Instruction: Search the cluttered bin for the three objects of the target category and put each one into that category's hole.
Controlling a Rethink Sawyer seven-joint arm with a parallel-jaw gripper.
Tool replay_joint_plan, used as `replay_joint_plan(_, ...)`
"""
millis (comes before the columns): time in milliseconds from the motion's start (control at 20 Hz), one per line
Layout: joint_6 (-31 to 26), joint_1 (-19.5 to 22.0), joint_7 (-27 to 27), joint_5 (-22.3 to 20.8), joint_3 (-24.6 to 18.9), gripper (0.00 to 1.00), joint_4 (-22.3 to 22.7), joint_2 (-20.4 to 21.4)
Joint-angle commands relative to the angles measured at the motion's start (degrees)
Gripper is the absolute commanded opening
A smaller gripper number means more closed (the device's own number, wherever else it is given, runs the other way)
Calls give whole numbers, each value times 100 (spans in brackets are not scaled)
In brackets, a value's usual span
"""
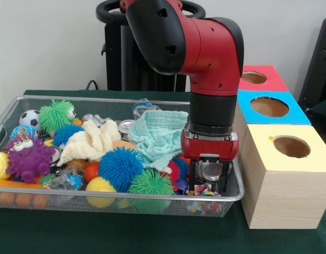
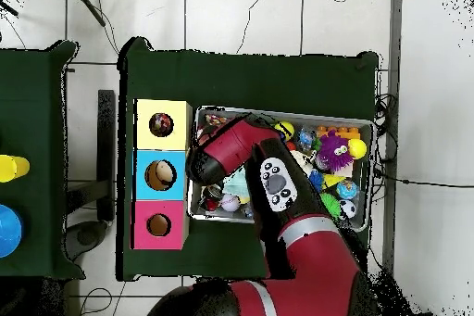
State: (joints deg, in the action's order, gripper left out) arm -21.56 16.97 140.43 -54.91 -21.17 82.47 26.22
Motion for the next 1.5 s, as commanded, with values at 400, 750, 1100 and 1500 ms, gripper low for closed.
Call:
replay_joint_plan(400, 278, -98, -360, -385, 385, 100, -325, -402)
replay_joint_plan(750, 370, -177, -291, -398, 485, 100, -435, -486)
replay_joint_plan(1100, 432, 8, -301, -104, 307, 100, -381, -658)
replay_joint_plan(1500, 366, 142, -374, 52, 175, 100, -289, -697)
